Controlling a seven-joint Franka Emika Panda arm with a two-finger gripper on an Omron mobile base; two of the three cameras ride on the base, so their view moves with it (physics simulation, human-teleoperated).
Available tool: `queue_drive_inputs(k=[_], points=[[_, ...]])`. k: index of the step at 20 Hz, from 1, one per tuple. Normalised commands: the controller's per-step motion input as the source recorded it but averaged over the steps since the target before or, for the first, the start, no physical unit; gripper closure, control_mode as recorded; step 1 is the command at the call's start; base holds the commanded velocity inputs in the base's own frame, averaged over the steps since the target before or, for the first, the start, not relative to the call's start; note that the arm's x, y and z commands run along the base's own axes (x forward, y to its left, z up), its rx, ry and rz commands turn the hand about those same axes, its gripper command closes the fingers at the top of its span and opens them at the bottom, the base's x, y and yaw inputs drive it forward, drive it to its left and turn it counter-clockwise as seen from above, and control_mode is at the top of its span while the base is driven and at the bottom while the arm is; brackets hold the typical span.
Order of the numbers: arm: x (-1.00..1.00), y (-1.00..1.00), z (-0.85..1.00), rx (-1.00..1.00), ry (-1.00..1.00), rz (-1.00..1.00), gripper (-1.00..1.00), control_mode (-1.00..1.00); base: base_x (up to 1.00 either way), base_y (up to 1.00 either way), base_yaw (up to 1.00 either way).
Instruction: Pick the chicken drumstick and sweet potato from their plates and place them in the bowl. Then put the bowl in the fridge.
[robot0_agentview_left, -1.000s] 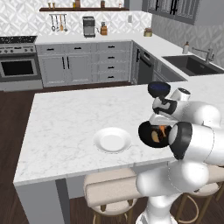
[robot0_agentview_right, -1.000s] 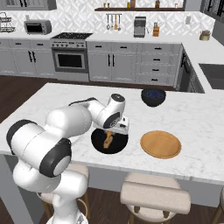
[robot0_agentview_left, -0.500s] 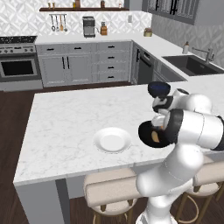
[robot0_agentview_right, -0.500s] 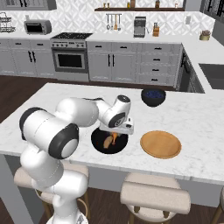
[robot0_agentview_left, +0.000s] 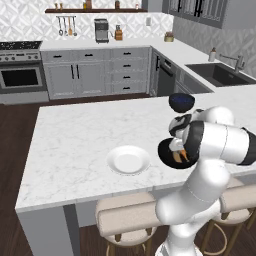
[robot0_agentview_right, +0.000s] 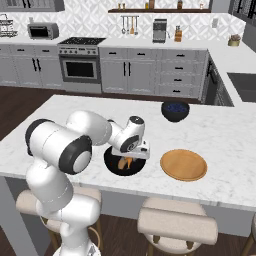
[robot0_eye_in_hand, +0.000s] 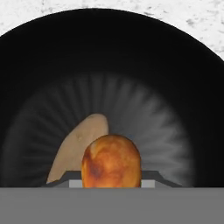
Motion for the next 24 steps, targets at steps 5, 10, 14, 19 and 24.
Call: queue_drive_inputs(k=[5, 10, 14, 19, 24], points=[[0.35, 0.22, -0.02, 0.00, 0.00, 0.00, -1.00, -1.00, 0.00, 0.00, 0.00], [-0.04, 0.05, 0.14, 0.00, -0.01, -0.01, -1.00, -1.00, 0.00, 0.00, 0.00], [-0.51, 0.00, 0.37, 0.00, -0.05, -0.05, -1.00, -1.00, 0.00, 0.00, 0.00], [-0.56, 0.00, 0.85, 0.00, -0.04, -0.06, -1.00, -1.00, 0.00, 0.00, 0.00], [-0.54, 0.00, 0.58, 0.00, -0.02, -0.16, -1.00, -1.00, 0.00, 0.00, 0.00]])
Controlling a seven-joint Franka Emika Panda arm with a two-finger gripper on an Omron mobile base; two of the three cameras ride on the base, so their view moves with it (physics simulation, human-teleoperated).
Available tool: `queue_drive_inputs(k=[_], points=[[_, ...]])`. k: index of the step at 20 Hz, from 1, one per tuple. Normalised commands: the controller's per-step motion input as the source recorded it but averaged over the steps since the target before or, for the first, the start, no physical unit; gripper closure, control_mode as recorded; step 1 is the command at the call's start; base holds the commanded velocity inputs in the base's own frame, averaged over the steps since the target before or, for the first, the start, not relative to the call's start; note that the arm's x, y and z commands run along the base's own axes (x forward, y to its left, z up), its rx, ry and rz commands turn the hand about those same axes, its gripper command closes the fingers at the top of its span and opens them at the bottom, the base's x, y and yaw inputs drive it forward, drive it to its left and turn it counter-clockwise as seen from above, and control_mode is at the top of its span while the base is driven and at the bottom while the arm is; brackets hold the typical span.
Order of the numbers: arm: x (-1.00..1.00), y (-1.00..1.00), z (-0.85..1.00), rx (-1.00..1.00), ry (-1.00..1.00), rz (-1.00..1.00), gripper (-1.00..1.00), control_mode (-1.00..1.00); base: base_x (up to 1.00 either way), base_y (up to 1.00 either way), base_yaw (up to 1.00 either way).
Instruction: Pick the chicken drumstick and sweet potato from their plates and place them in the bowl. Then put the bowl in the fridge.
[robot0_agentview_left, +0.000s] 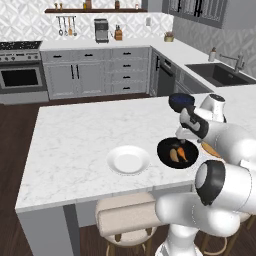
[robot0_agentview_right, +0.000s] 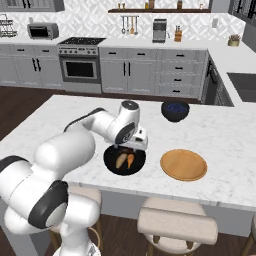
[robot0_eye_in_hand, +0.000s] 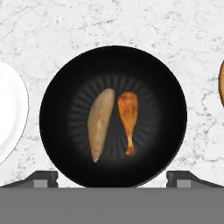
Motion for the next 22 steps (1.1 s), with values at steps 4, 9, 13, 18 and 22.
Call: queue_drive_inputs(k=[4, 9, 13, 18, 22], points=[[-0.36, 0.00, 0.10, 0.00, 0.00, -0.37, -1.00, -1.00, 0.00, 0.00, 0.00], [-0.07, -0.03, 0.02, 0.04, 0.02, -0.53, -1.00, -1.00, 0.00, 0.00, 0.00], [-0.02, -0.26, 0.00, 0.13, 0.10, -0.55, -1.00, -1.00, 0.00, 0.00, 0.00], [0.00, -0.35, 0.00, 0.24, 0.17, -0.39, -1.00, -1.00, 0.00, 0.00, 0.00], [0.07, -0.18, -0.23, 0.24, 0.19, -0.03, -1.00, -1.00, 0.00, 0.00, 0.00]])
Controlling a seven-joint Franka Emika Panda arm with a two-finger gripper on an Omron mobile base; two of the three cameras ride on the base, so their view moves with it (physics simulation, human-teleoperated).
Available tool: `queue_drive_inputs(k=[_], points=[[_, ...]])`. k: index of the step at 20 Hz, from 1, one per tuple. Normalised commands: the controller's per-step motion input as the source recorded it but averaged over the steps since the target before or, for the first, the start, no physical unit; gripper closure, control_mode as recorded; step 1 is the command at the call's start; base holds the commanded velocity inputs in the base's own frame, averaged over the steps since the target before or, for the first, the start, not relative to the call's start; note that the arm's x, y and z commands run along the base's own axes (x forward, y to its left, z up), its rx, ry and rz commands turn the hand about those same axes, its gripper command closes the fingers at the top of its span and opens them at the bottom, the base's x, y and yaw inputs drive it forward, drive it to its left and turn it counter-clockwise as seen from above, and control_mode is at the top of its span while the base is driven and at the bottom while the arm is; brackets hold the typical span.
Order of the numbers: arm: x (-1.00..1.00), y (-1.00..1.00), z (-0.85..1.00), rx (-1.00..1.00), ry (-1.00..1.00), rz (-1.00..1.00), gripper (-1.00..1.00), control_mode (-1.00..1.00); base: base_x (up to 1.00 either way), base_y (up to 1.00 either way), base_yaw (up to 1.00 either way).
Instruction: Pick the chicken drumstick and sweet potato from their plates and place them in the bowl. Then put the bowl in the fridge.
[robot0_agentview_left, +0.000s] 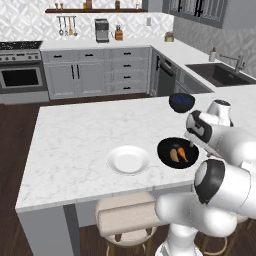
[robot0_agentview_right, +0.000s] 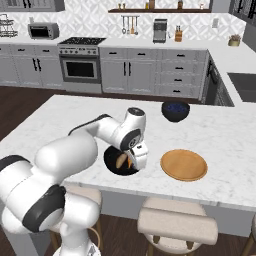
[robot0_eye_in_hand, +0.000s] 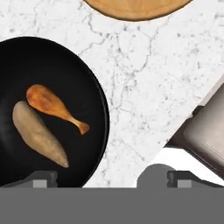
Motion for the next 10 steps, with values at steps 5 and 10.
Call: queue_drive_inputs(k=[5, 10], points=[[0.37, 0.00, -0.41, 0.01, 0.02, 0.00, -1.00, -1.00, 0.00, 0.00, 0.00], [0.36, -0.02, -0.41, 0.00, 0.00, 0.00, -1.00, -1.00, 0.00, 0.00, 0.00]])
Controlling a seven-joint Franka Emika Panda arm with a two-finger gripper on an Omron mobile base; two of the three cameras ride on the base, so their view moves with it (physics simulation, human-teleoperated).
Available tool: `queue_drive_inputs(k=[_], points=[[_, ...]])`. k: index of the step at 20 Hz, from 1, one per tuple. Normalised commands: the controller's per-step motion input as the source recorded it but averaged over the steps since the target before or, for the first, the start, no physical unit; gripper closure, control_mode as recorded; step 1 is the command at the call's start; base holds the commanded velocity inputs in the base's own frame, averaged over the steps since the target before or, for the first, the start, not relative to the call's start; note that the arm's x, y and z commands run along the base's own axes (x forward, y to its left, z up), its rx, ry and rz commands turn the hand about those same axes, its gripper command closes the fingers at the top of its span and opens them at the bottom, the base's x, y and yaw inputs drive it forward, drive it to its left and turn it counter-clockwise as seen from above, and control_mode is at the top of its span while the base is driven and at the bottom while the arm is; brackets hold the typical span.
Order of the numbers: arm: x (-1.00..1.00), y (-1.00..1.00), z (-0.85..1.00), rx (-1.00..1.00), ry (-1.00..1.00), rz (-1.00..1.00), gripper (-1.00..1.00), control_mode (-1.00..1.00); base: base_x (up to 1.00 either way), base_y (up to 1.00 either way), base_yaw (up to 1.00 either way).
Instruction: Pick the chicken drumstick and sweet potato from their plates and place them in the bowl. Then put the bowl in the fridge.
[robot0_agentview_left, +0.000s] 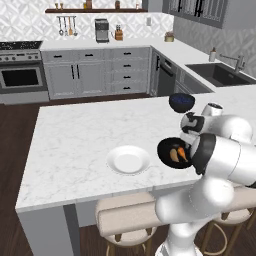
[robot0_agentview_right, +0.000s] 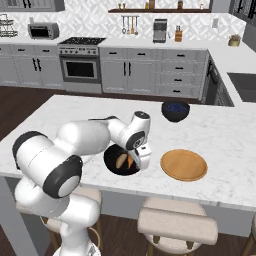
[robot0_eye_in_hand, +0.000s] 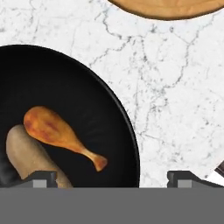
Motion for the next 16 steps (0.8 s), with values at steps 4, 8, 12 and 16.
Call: queue_drive_inputs(k=[4, 8, 12, 16], points=[[0.00, -0.05, -0.35, 0.00, 0.00, 0.00, -1.00, -1.00, 0.00, 0.00, 0.00], [0.00, 0.00, -0.32, 0.00, -0.01, 0.00, -1.00, -1.00, 0.00, 0.00, 0.00], [0.00, 0.00, -0.32, 0.00, -0.01, 0.00, -1.00, -1.00, 0.00, 0.00, 0.00], [0.06, 0.10, -0.37, 0.00, 0.00, 0.00, 1.00, -1.00, 0.00, 0.00, 0.00]])
